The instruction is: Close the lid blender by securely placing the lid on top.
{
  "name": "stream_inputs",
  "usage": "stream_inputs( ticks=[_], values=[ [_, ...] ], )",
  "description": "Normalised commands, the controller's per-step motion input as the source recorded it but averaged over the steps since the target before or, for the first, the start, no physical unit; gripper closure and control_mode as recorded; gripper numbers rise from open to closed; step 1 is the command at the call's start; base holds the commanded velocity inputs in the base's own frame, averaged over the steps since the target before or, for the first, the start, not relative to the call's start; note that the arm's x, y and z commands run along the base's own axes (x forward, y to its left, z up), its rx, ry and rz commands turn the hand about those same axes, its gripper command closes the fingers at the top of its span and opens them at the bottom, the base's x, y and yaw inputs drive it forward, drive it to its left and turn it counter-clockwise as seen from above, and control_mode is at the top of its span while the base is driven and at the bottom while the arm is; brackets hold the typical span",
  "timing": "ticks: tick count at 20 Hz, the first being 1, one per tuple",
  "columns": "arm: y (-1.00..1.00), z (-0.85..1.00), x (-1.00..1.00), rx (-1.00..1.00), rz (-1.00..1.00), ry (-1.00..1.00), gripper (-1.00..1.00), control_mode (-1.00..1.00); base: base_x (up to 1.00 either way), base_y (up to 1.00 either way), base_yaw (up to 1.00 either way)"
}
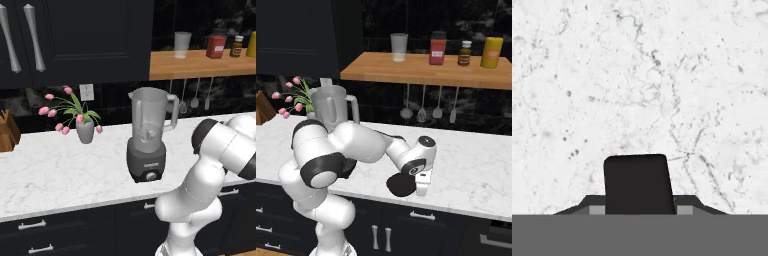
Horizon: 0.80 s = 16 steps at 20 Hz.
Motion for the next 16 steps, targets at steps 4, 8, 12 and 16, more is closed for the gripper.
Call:
stream_inputs(
  ticks=[4,8,12,16],
  values=[
    [0.0,0.63,-0.18,0.0,-0.17,0.0,1.0,-1.0,0.0,0.0,0.0],
    [0.11,0.7,-0.3,0.02,-0.18,0.0,1.0,-1.0,0.0,0.0,0.0],
    [0.21,0.74,-0.34,0.03,-0.18,0.0,1.0,-1.0,0.0,0.0,0.0],
    [0.28,0.74,-0.35,0.04,-0.16,0.0,1.0,-1.0,0.0,0.0,0.0]
  ],
)
